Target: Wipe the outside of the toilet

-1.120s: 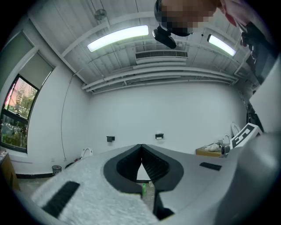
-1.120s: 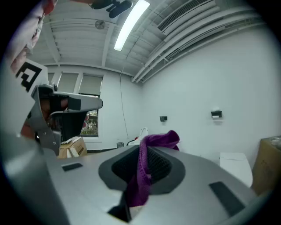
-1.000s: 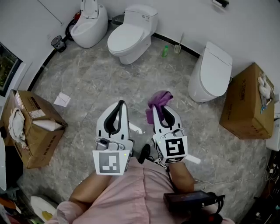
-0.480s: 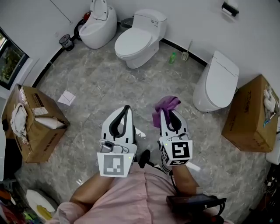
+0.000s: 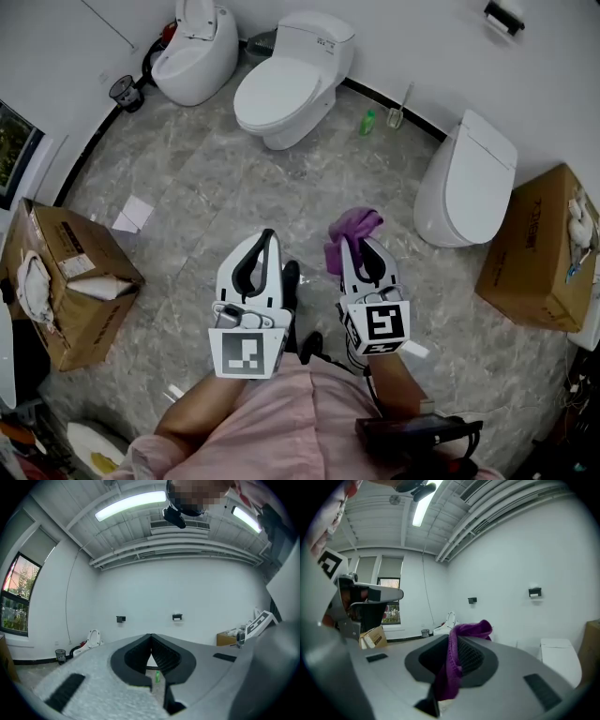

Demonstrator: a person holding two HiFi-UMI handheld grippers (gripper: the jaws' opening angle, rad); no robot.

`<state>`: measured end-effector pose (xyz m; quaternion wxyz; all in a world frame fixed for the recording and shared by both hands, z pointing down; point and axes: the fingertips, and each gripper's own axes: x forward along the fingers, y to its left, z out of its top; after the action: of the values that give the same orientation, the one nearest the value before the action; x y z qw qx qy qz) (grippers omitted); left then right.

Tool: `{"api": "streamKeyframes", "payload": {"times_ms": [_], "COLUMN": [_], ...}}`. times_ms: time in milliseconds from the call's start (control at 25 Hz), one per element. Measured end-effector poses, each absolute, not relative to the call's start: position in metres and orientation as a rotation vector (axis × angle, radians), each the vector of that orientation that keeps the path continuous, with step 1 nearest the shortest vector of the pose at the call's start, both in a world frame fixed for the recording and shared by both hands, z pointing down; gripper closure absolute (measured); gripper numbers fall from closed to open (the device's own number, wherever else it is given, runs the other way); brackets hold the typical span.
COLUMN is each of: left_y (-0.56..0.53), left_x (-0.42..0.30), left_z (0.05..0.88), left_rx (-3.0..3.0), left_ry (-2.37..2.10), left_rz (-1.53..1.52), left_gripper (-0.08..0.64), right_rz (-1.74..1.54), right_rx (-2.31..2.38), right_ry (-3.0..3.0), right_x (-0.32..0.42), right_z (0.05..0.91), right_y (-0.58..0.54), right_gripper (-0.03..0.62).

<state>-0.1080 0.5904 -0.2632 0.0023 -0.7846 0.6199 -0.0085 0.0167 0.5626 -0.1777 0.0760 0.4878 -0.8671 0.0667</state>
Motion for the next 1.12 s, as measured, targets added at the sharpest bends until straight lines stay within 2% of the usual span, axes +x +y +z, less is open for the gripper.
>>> {"api": "streamKeyframes", "payload": {"times_ms": [520, 1120], "left_y": [0.403, 0.324], "left_x": [-0.163, -0.170], "left_z": [-0.266, -0.276], "left_rx": [-2.536, -2.587], "left_ry": [1.861, 1.720], "left_rz": [-0.026, 0.023], "left_gripper": [0.553, 0.554], "right_rz": [0.195, 0.111], "right_rx": [1.544, 1.660], "right_ry": [-2.543, -2.497], "right_x": [-0.037, -0.042], "right_z": [-0.184, -0.213], "right_y": [0.387, 0.313], "right_gripper": [0.532, 0.532]}}
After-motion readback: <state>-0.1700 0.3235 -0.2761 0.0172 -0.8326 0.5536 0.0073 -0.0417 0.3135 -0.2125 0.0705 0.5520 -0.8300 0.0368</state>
